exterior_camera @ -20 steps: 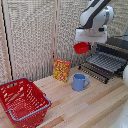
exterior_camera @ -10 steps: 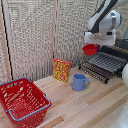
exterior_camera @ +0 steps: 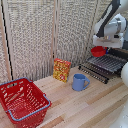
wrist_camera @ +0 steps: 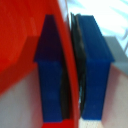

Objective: Extend the gripper towards the oven tray handle. Grasp the handle and carefully pull the tray out of the oven. Move the gripper above the red bowl. Grab the red bowl gently. Lift the bowl and place it onto the oven tray.

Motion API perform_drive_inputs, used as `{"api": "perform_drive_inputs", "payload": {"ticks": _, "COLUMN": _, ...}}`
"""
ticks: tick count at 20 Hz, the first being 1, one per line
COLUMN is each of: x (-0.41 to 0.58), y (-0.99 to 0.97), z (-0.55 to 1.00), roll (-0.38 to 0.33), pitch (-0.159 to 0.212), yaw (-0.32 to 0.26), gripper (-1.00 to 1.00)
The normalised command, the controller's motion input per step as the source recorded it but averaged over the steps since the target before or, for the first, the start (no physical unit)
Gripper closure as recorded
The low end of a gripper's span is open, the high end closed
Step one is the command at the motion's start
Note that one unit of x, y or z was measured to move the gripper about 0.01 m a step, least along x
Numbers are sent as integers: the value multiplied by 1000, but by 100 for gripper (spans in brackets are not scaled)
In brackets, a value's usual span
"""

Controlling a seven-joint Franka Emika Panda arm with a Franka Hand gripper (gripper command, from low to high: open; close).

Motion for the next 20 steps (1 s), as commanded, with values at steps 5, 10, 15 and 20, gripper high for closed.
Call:
{"api": "perform_drive_inputs", "payload": {"ticks": 5, "x": 0, "y": -182, "z": -93, "roll": -27, "pitch": 0, "yaw": -29, "gripper": 100}}
{"api": "perform_drive_inputs", "payload": {"ticks": 10, "x": 0, "y": -60, "z": -35, "roll": -7, "pitch": 2, "yaw": 0, "gripper": -100}}
{"api": "perform_drive_inputs", "payload": {"ticks": 15, "x": 19, "y": -34, "z": 0, "roll": 0, "pitch": 16, "yaw": 3, "gripper": -100}}
{"api": "perform_drive_inputs", "payload": {"ticks": 20, "x": 55, "y": -14, "z": 136, "roll": 1, "pitch": 47, "yaw": 5, "gripper": -100}}
